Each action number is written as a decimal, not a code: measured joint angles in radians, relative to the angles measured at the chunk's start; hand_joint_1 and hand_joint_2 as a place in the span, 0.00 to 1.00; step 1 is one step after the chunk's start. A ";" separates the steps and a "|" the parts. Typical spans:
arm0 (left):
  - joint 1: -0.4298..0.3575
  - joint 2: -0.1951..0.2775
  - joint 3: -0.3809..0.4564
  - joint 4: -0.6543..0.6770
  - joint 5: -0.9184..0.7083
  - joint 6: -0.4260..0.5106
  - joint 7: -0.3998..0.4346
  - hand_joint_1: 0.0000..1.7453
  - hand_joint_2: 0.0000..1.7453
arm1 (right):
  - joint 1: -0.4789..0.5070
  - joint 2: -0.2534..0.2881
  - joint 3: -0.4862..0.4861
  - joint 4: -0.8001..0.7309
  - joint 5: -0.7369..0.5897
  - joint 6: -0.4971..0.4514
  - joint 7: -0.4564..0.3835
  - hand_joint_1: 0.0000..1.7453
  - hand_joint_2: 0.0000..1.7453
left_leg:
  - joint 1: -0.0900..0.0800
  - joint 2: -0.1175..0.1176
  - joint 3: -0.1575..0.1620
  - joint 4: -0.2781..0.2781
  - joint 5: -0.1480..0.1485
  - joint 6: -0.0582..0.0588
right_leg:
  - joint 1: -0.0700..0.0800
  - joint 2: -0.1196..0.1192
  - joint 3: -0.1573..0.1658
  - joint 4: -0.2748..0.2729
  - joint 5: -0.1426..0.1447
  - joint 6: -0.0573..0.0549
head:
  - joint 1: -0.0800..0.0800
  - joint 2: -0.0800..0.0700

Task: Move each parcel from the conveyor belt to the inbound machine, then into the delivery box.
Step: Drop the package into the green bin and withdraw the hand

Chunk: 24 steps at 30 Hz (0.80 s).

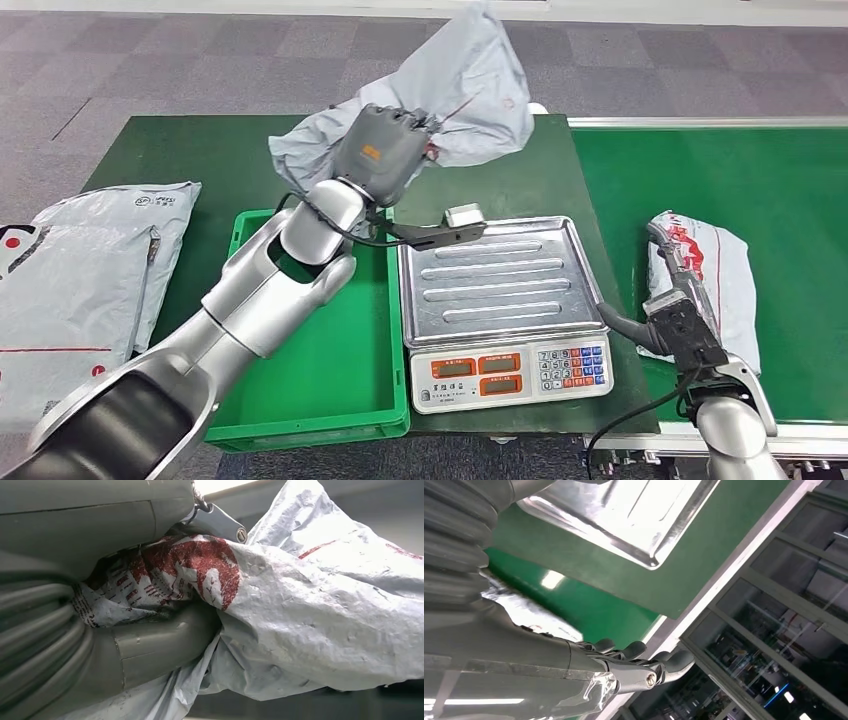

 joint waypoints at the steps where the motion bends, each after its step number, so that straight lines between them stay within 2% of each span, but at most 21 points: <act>1: 0.022 0.024 0.011 -0.022 -0.017 -0.019 0.012 1.00 1.00 | 0.012 0.000 -0.011 -0.007 -0.001 0.003 -0.004 0.00 1.00 | 0.000 0.000 0.000 0.000 0.000 0.000 | 0.000 0.000 0.000 0.000 0.000 0.000 | 0.000 0.000; 6: 0.164 0.159 0.072 -0.146 -0.071 -0.059 0.041 1.00 1.00 | 0.068 0.004 -0.062 -0.048 0.004 0.019 -0.010 0.00 1.00 | 0.001 0.002 0.001 -0.002 -0.001 -0.002 | 0.001 0.002 -0.001 0.000 -0.002 -0.003 | 0.000 0.000; 12: 0.275 0.258 0.119 -0.266 -0.103 -0.138 0.046 1.00 1.00 | 0.095 0.024 -0.100 -0.095 0.019 0.024 0.019 0.00 1.00 | 0.001 0.001 0.001 -0.002 -0.002 -0.003 | 0.001 0.001 0.000 0.000 -0.002 -0.003 | 0.000 0.000; 18: 0.462 0.360 0.202 -0.440 -0.207 -0.237 0.065 1.00 1.00 | 0.157 0.073 -0.159 -0.183 0.048 0.044 0.028 0.00 1.00 | 0.002 0.004 0.002 -0.003 -0.005 -0.005 | 0.001 0.004 -0.001 0.000 -0.005 -0.004 | 0.000 0.000; 19: 0.501 0.376 0.218 -0.476 -0.217 -0.250 0.071 0.95 1.00 | 0.159 0.079 -0.165 -0.191 0.052 0.048 0.027 0.00 1.00 | 0.002 0.005 0.002 -0.003 -0.005 -0.005 | 0.001 0.005 -0.001 0.000 -0.006 -0.004 | 0.000 0.000; 22: 0.616 0.423 0.272 -0.577 -0.224 -0.265 0.097 0.21 1.00 | 0.161 0.091 -0.174 -0.199 0.061 0.057 0.022 0.00 1.00 | 0.002 0.007 0.003 -0.003 -0.006 -0.006 | 0.002 0.008 -0.002 0.000 -0.006 -0.005 | 0.000 0.000; 23: 0.650 0.436 0.289 -0.608 -0.225 -0.263 0.106 0.00 1.00 | 0.161 0.095 -0.176 -0.199 0.065 0.059 0.020 0.00 1.00 | 0.003 0.008 0.003 -0.003 -0.007 -0.006 | 0.002 0.008 -0.002 0.000 -0.006 -0.005 | 0.000 0.000; 24: 0.678 0.444 0.303 -0.633 -0.225 -0.255 0.111 0.00 1.00 | 0.160 0.099 -0.177 -0.200 0.070 0.060 0.019 0.00 1.00 | 0.003 0.008 0.003 -0.003 -0.007 -0.006 | 0.002 0.008 -0.002 0.000 -0.007 -0.005 | 0.000 0.000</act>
